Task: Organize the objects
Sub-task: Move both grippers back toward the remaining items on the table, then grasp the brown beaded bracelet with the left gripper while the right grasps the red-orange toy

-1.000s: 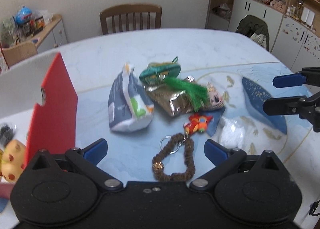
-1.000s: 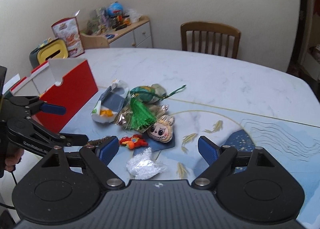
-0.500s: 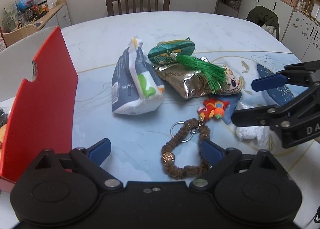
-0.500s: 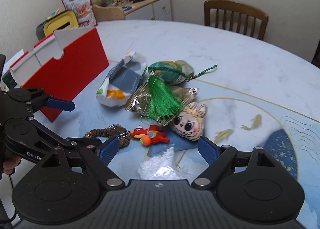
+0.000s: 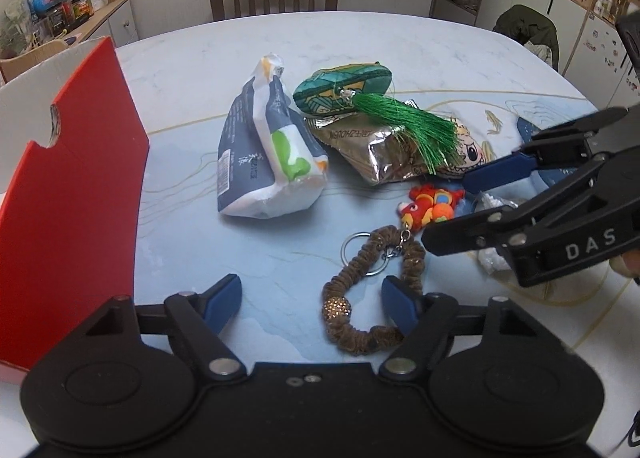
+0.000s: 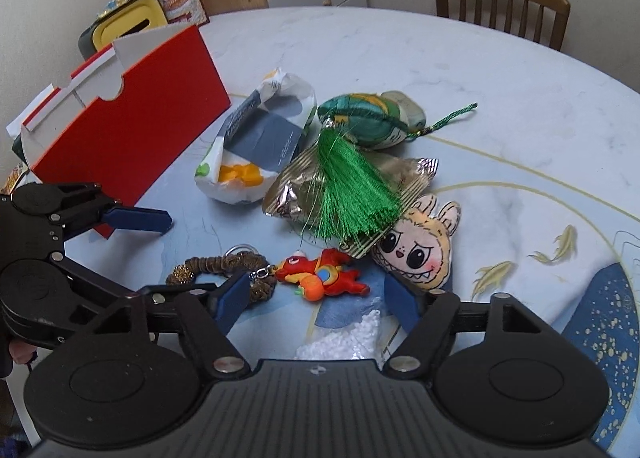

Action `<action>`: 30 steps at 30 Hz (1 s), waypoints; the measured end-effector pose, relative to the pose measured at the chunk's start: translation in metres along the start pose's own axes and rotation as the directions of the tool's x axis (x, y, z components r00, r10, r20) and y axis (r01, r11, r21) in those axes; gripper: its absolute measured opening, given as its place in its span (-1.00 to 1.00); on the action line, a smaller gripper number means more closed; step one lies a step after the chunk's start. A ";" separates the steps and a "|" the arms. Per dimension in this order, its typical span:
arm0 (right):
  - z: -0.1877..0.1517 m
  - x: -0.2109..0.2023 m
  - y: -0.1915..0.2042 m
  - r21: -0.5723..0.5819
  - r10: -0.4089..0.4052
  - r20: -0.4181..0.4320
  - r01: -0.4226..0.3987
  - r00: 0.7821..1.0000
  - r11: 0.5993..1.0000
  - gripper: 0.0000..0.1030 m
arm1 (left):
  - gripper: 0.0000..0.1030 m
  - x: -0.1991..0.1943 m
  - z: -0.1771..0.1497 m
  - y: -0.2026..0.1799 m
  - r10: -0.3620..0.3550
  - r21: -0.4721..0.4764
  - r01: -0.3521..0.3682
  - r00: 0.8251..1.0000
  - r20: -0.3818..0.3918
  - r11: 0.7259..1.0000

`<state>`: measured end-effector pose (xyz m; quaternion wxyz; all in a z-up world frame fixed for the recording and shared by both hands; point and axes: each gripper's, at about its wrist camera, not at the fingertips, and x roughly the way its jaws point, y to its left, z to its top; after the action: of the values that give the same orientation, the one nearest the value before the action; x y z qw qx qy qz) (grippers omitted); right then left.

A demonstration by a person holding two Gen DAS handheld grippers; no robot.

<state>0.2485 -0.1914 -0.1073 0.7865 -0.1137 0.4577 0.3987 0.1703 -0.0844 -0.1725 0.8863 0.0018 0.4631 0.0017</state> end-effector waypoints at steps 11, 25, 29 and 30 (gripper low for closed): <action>0.003 0.010 0.004 -0.070 -0.031 -0.008 0.030 0.999 0.997 0.04 | -0.14 -0.004 0.001 -0.011 -0.027 0.052 0.027 1.000 0.005 0.998; 0.001 0.003 0.008 -0.096 -0.062 0.023 0.064 0.998 0.993 -0.27 | -0.77 -0.007 0.000 -0.013 -0.032 0.052 0.032 0.999 0.001 0.998; -0.001 -0.008 0.011 -0.085 -0.041 0.048 0.045 0.998 0.995 -0.28 | -0.78 -0.013 0.001 -0.011 -0.031 0.037 0.030 0.999 0.013 0.999; -0.001 -0.010 0.012 -0.083 -0.032 0.053 0.036 0.998 0.996 -0.28 | -0.78 -0.015 0.002 -0.011 -0.032 0.032 0.031 0.999 0.016 0.999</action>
<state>0.2364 -0.1897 -0.0972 0.7993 -0.1440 0.4182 0.4068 0.1635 -0.0952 -0.1596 0.8899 0.0088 0.4557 -0.0197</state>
